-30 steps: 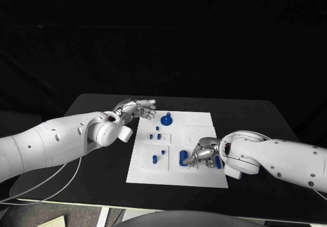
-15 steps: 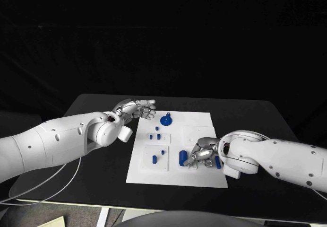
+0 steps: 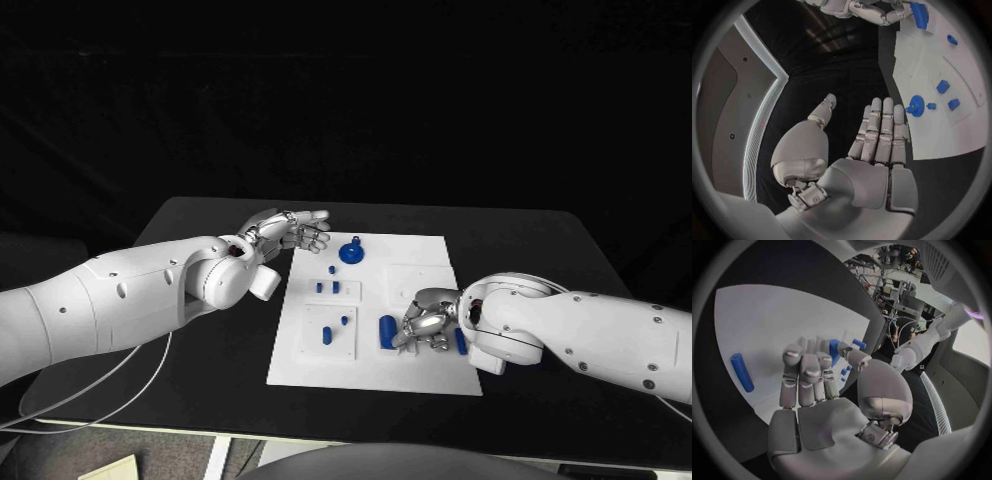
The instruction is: Assemble the parts on the task board
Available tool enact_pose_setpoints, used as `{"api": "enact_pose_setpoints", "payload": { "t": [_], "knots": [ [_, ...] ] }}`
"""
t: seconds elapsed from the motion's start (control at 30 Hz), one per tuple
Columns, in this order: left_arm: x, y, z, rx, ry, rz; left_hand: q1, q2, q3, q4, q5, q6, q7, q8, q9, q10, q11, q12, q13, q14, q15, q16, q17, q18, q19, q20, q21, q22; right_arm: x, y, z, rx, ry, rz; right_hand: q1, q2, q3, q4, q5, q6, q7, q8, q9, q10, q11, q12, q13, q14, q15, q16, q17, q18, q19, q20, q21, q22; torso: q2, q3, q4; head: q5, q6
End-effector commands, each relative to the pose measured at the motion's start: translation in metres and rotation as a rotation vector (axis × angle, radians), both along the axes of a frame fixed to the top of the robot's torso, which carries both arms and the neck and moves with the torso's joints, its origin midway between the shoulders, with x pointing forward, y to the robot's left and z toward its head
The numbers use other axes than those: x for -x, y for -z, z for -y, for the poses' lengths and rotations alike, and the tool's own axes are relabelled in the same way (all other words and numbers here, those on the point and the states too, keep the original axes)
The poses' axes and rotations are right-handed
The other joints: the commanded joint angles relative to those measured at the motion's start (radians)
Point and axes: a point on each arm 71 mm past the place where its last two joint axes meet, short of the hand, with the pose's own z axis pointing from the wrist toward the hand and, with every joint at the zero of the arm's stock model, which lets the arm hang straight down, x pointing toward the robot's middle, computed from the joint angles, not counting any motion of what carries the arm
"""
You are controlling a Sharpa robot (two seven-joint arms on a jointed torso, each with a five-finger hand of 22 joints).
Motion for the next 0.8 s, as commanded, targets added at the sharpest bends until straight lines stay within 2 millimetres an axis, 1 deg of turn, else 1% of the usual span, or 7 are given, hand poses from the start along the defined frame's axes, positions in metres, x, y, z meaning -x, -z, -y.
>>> {"api": "enact_pose_setpoints", "payload": {
  "t": [0.03, 0.17, 0.43, 0.47, 0.57, 0.63, 0.8],
  "knots": [
    [0.0007, -0.0003, 0.0024, 0.011, 0.014, 0.001, -0.004, 0.005, 0.004, 0.004, 0.0, -0.005, -0.003, -0.003, -0.001, -0.005, 0.0, -0.001, -0.001, -0.004, 0.004, -0.006, 0.002, 0.009, 0.005, 0.001, -0.005, 0.002, 0.0012, 0.0018, -0.0003, 0.018, -0.017, -0.008, -0.012, 0.001, 0.007, 0.0, 0.002, 0.008, 0.0, -0.003, 0.0, 0.006, -0.001, -0.006, 0.002, 0.001, -0.002, -0.006, 0.001, 0.044, 0.0, 0.005, 0.004, 0.013, 0.0, 0.0002, -0.0004, 0.0, 0.0],
    [0.0007, -0.0002, 0.0023, 0.011, 0.014, 0.001, -0.004, 0.005, 0.004, 0.004, 0.0, -0.004, -0.003, -0.003, -0.001, -0.005, 0.0, -0.001, -0.001, -0.004, 0.004, -0.007, 0.002, 0.009, 0.005, 0.001, -0.005, 0.002, 0.0022, 0.0022, -0.0008, 0.019, -0.029, -0.017, -0.013, 0.002, 0.01, 0.0, 0.003, 0.008, 0.0, -0.003, 0.0, 0.006, -0.001, -0.006, 0.002, 0.002, -0.002, -0.006, 0.002, 0.044, 0.0, 0.005, 0.004, 0.013, 0.0, 0.0003, -0.0004, 0.001, -0.001],
    [0.0007, -0.0001, 0.0025, 0.01, 0.015, -0.001, -0.003, 0.006, 0.005, 0.003, 0.0, -0.004, -0.003, -0.003, -0.001, -0.005, 0.0, -0.001, -0.002, -0.004, 0.004, -0.007, 0.002, 0.009, 0.005, 0.001, -0.005, 0.002, 0.0031, 0.0029, -0.0016, 0.026, -0.039, -0.028, -0.026, -0.016, -0.003, -0.035, 0.009, 0.009, 0.0, -0.005, -0.003, 0.008, -0.001, -0.008, 0.006, 0.003, -0.002, -0.006, 0.003, 0.044, 0.001, 0.005, 0.007, 0.015, 0.0, 0.0002, -0.0006, 0.001, -0.003],
    [0.0006, -0.0003, 0.0023, 0.01, 0.011, 0.004, -0.002, 0.006, 0.005, 0.003, 0.0, -0.004, -0.003, -0.003, -0.001, -0.005, 0.0, -0.001, -0.002, -0.004, 0.004, -0.007, 0.002, 0.01, 0.005, 0.001, -0.005, 0.002, 0.0032, 0.0029, -0.0017, 0.027, -0.04, -0.029, -0.033, -0.017, -0.02, -0.054, 0.029, 0.009, 0.0, -0.004, -0.003, 0.008, 0.0, -0.009, 0.008, 0.003, -0.001, -0.006, 0.004, 0.044, 0.002, 0.005, 0.009, 0.016, 0.0, 0.0002, -0.0004, 0.0, -0.003],
    [0.0003, -0.0005, 0.002, 0.01, 0.007, 0.007, 0.001, 0.01, 0.007, 0.002, 0.0, -0.004, -0.003, -0.003, -0.001, -0.005, 0.0, -0.001, -0.002, -0.003, 0.004, -0.007, 0.004, 0.01, 0.006, 0.001, -0.004, 0.003, 0.0029, 0.0027, -0.0014, 0.031, -0.033, -0.023, -0.024, -0.021, -0.039, -0.1, 0.041, 0.009, 0.0, -0.005, -0.003, 0.009, -0.001, -0.011, 0.011, 0.003, -0.002, -0.006, 0.004, 0.044, 0.001, 0.003, 0.009, 0.015, 0.0, 0.0003, -0.0003, -0.001, -0.003],
    [0.0004, -0.0004, 0.002, 0.01, 0.009, 0.005, 0.002, 0.012, 0.008, 0.001, 0.0, -0.004, -0.003, -0.002, -0.001, -0.004, 0.0, -0.001, -0.002, -0.002, 0.004, -0.007, 0.004, 0.01, 0.007, 0.001, -0.004, 0.003, 0.0024, 0.0027, -0.0013, 0.035, -0.026, -0.017, -0.011, -0.027, -0.053, -0.133, 0.062, 0.01, 0.0, -0.004, -0.003, 0.01, -0.001, -0.012, 0.012, 0.004, -0.002, -0.007, 0.005, 0.044, 0.002, 0.002, 0.01, 0.015, 0.001, 0.0001, -0.0008, -0.001, -0.004],
    [0.0005, -0.0003, 0.0026, 0.01, 0.012, 0.004, 0.002, 0.012, 0.008, 0.001, 0.0, -0.004, -0.003, -0.002, -0.001, -0.004, 0.0, -0.001, -0.002, -0.002, 0.004, -0.008, 0.004, 0.01, 0.007, 0.001, -0.004, 0.004, 0.0014, 0.0027, -0.0013, 0.048, -0.021, -0.006, -0.016, -0.015, -0.064, -0.137, 0.061, 0.011, 0.0, -0.004, -0.004, 0.011, -0.001, -0.014, 0.013, 0.004, -0.002, -0.008, 0.005, 0.044, 0.003, 0.004, 0.008, 0.013, 0.0, -0.0001, -0.0008, -0.003, -0.004]
  ]
}}
